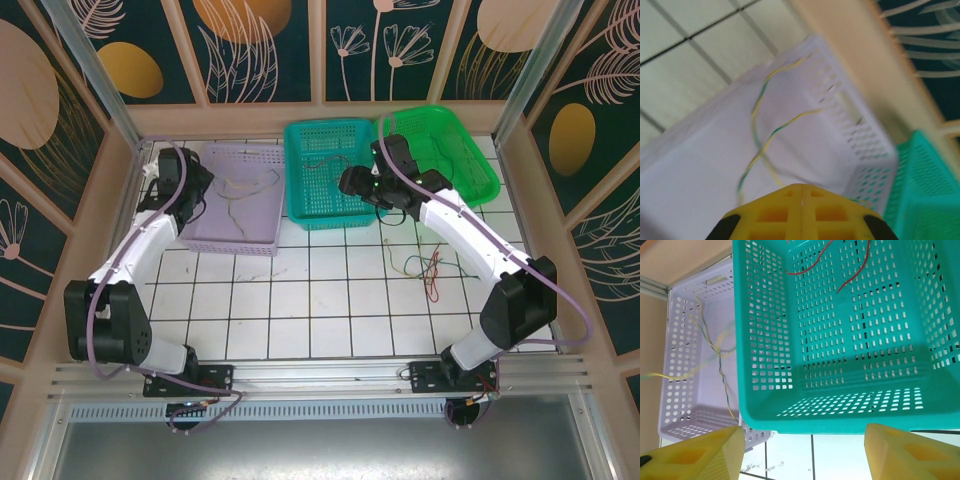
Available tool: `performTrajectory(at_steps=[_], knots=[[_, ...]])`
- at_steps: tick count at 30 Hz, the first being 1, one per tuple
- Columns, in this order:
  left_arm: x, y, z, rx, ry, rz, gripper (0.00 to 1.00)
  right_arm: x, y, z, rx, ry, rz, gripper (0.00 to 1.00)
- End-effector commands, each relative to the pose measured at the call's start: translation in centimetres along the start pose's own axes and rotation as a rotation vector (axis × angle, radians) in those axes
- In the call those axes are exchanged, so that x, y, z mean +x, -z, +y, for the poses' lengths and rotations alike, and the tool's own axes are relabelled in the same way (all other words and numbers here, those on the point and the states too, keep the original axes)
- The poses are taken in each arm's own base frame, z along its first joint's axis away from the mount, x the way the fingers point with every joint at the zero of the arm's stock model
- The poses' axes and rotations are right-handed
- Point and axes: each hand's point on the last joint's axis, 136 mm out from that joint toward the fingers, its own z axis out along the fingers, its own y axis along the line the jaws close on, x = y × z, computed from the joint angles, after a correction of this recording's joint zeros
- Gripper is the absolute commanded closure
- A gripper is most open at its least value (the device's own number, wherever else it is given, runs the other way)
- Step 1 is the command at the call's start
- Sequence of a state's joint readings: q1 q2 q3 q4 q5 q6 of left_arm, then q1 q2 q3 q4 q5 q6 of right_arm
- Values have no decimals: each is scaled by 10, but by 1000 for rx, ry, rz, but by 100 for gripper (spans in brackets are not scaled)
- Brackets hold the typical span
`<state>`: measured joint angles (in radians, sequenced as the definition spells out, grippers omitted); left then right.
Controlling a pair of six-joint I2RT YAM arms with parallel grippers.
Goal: Untangle the cables
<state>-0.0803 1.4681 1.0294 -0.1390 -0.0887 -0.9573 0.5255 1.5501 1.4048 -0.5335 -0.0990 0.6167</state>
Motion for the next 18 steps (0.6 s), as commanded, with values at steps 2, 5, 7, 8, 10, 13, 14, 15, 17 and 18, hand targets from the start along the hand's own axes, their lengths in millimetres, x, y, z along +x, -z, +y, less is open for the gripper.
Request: performTrajectory(at_steps=[2,5,7,8,10,13,14,15,17,18], knots=[[43,-19,39,-101,-117,165,100,0,9,11,-48,-10,-12,35],[50,-18,47,-130,-155,206,70,0,9,12,-49,-8,-11,35],[45,-11,46,-150,-188,196,48,0,10,13,-49,-8,-10,35],[40,-7,46,-159,-202,181,42,0,10,13,-48,-8,-10,35],[30,1,47,-198,-237,154,31,1,10,11,-44,-10,-11,35],[18,13,55,-285,-286,130,24,1,12,10,-38,-8,-16,35],[14,17,55,-294,-291,117,24,1,13,8,-31,-7,-17,35],[10,21,53,-293,-297,101,24,1,14,6,-22,-8,-22,35],[2,31,44,-262,-292,68,24,0,18,2,-6,-6,-34,35],[-2,36,38,-244,-287,52,24,-1,21,-1,5,-8,-46,36]])
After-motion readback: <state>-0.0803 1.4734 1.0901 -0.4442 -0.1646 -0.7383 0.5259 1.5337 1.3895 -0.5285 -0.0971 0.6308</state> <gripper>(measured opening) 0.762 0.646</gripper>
